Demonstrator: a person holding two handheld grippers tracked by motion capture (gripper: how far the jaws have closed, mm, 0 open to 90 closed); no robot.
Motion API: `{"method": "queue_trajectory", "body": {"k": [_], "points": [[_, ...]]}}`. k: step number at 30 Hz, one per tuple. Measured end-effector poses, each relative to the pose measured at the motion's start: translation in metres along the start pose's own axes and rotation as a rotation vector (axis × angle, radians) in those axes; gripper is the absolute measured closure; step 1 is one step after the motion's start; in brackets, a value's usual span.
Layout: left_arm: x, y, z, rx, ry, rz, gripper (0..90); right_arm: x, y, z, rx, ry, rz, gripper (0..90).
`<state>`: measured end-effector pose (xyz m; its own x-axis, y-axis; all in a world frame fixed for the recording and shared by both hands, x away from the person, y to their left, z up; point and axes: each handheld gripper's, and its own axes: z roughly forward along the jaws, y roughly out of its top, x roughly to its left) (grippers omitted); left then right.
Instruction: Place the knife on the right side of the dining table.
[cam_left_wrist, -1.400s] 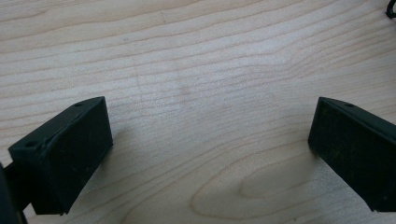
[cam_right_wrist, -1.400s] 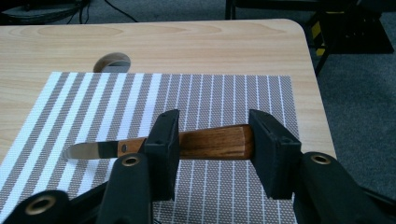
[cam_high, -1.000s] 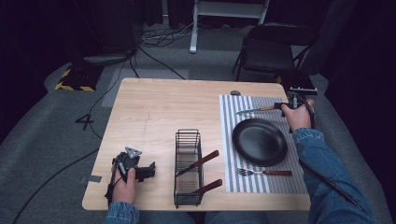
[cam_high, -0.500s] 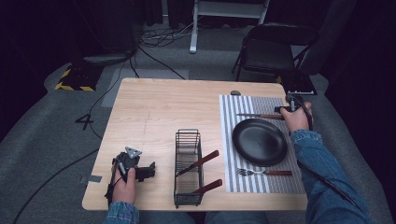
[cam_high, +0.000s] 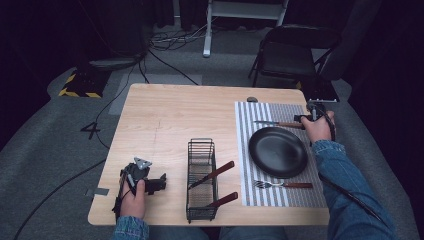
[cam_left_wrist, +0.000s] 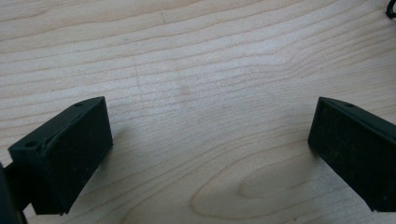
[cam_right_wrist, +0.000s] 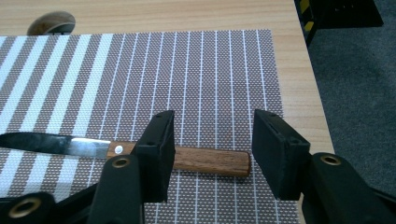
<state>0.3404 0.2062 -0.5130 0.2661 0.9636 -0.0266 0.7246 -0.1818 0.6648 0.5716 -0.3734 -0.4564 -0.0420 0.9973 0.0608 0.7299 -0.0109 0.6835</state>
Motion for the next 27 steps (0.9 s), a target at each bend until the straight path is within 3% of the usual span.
{"method": "queue_trajectory", "body": {"k": [5, 15, 18, 19, 20, 27], "points": [[0.000, 0.000, 0.000, 0.000, 0.000, 0.000, 0.0, 0.002, 0.003, -0.008, -0.025, 0.013, -0.014, 48.6], [0.000, 0.000, 0.000, 0.000, 0.000, 0.000, 0.0, 0.009, 0.012, -0.042, -0.099, 0.085, -0.059, 44.0], [0.000, 0.000, 0.000, 0.000, 0.000, 0.000, 0.0, 0.010, 0.012, -0.058, -0.125, 0.165, -0.078, 40.4], [0.000, 0.000, 0.000, 0.000, 0.000, 0.000, 0.0, 0.010, 0.012, -0.058, -0.125, 0.165, -0.078, 40.4], [0.000, 0.000, 0.000, 0.000, 0.000, 0.000, 0.0, 0.010, 0.010, -0.070, -0.142, 0.206, -0.089, 39.8], [0.000, 0.000, 0.000, 0.000, 0.000, 0.000, 0.0, 0.010, 0.001, -0.107, -0.190, 0.269, -0.129, 37.7]]}}
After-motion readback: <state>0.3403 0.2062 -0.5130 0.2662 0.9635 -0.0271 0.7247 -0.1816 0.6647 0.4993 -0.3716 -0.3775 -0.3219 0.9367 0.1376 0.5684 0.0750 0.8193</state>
